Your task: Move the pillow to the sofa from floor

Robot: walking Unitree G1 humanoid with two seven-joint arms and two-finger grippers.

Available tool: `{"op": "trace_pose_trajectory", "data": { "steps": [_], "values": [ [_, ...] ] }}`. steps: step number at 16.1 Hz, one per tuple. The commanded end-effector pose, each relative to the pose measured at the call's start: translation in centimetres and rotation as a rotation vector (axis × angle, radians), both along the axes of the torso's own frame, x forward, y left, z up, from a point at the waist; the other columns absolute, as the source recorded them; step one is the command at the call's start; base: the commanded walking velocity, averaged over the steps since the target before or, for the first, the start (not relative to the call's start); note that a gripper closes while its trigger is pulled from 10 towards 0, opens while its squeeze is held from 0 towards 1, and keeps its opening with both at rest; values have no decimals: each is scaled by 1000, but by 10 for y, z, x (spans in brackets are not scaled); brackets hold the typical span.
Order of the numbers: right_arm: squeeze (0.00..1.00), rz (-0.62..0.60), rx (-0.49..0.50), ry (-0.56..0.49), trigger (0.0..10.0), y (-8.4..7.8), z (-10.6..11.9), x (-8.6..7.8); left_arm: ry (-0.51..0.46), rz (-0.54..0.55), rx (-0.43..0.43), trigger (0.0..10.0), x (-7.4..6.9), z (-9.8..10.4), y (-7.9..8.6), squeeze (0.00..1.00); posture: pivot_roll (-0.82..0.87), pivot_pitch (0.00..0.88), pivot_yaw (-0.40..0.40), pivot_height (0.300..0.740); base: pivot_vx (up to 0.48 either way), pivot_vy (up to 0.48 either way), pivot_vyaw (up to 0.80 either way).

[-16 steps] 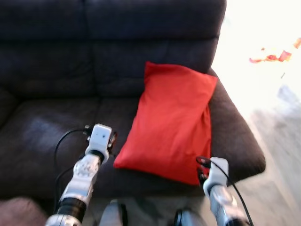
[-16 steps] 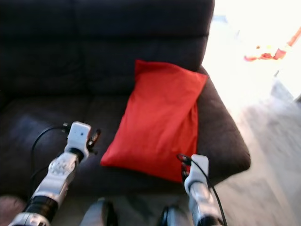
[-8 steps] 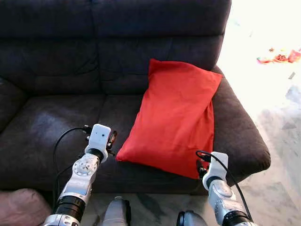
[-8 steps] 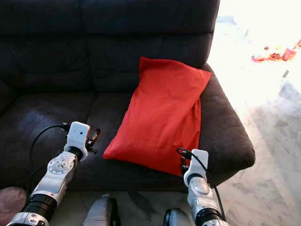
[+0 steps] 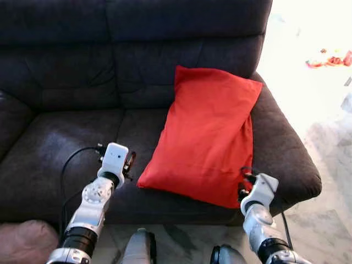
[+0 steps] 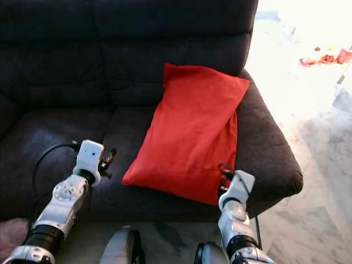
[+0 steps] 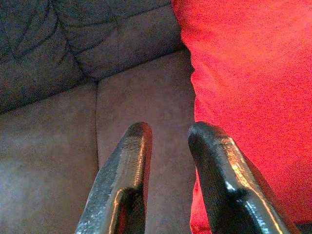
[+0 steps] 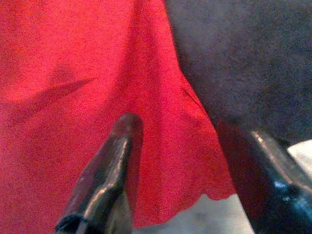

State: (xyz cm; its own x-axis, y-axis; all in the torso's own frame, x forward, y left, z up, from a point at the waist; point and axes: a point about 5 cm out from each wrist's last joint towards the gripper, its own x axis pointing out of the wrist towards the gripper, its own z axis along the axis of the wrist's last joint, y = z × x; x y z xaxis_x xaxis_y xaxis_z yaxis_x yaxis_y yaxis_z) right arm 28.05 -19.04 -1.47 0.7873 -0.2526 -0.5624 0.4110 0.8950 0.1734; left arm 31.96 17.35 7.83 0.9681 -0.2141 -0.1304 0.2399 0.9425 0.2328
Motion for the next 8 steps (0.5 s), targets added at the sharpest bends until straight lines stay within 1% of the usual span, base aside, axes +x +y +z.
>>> {"op": "trace_pose_trajectory", "data": {
  "steps": [1, 3, 4, 6, 7, 8],
  "values": [
    [0, -1, 38, -10, 10000, 5, 3, 5, 19, 10, 4, 10000, 1, 0, 6, 0, 83, 67, 69, 657, 0, 0, 0],
    [0, 42, 80, -32, 10000, 14, 9, 14, 12, 10, 5, 10000, 4, 3, 8, 0, 89, 68, 73, 657, 0, 0, 0],
    [0, 97, 82, -60, 10000, 21, 15, 21, 3, 18, -1, 10000, 5, 6, 10, 0, 94, 70, 76, 657, 0, 0, 0],
    [0, 131, 98, -77, 10000, 27, 19, 26, -5, 20, -6, 10000, 6, 9, 11, 0, 101, 73, 78, 657, 0, 0, 0],
    [0, 142, 96, -77, 10000, 28, 21, 28, -6, 20, -8, 10000, 6, 10, 11, 0, 107, 77, 81, 657, 0, 0, 0],
    [0, 158, 52, -69, 10000, 27, 23, 31, -4, 27, -23, 10000, 6, 12, 14, 0, 117, 88, 88, 657, 0, 0, 0]
  ]
}}
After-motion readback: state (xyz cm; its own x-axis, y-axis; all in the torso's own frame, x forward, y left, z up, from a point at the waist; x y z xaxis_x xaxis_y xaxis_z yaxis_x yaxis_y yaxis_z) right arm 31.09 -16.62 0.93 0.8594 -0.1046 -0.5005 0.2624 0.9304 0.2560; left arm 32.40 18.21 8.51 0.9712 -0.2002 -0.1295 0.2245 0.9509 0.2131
